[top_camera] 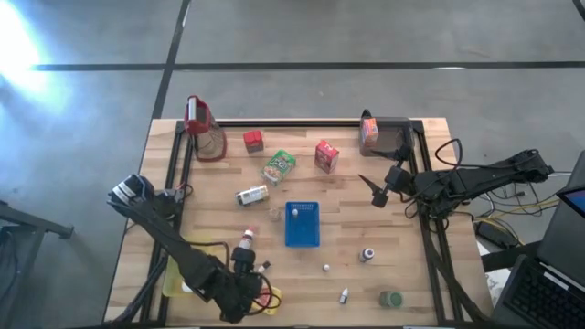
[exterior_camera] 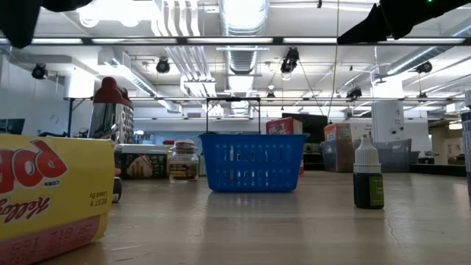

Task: Pick & Place Kitchen Items
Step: Put the yellow cereal box into the black bin

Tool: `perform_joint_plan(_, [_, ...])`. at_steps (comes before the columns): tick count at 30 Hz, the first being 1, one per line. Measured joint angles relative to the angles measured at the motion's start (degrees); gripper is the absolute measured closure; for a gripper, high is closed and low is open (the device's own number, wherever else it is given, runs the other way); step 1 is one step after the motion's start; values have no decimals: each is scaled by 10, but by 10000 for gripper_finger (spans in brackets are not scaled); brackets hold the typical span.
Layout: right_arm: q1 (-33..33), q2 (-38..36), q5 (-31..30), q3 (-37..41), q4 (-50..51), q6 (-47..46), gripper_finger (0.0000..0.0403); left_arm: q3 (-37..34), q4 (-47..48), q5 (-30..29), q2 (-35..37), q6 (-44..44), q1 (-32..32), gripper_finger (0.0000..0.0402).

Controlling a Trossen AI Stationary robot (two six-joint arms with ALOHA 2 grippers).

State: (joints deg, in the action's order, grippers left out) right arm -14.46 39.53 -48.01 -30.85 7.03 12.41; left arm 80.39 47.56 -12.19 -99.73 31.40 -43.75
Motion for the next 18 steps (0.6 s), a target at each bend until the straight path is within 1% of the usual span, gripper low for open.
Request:
perform_joint_plan(6, [0,0,0,0,0,-2,39,-1,17,9,-15,-15,-2,135])
perform_joint_plan(9, [0,0,0,0,0,0,39,-1,19,12,-15,-39,-2,126])
perform_joint_plan(12, [0,0,0,0,0,0,39,-1,22,13,-15,-47,-2,111])
perform_joint_plan(18, [0,0,0,0,0,-1,39,-1,35,16,-15,-32,-2,71])
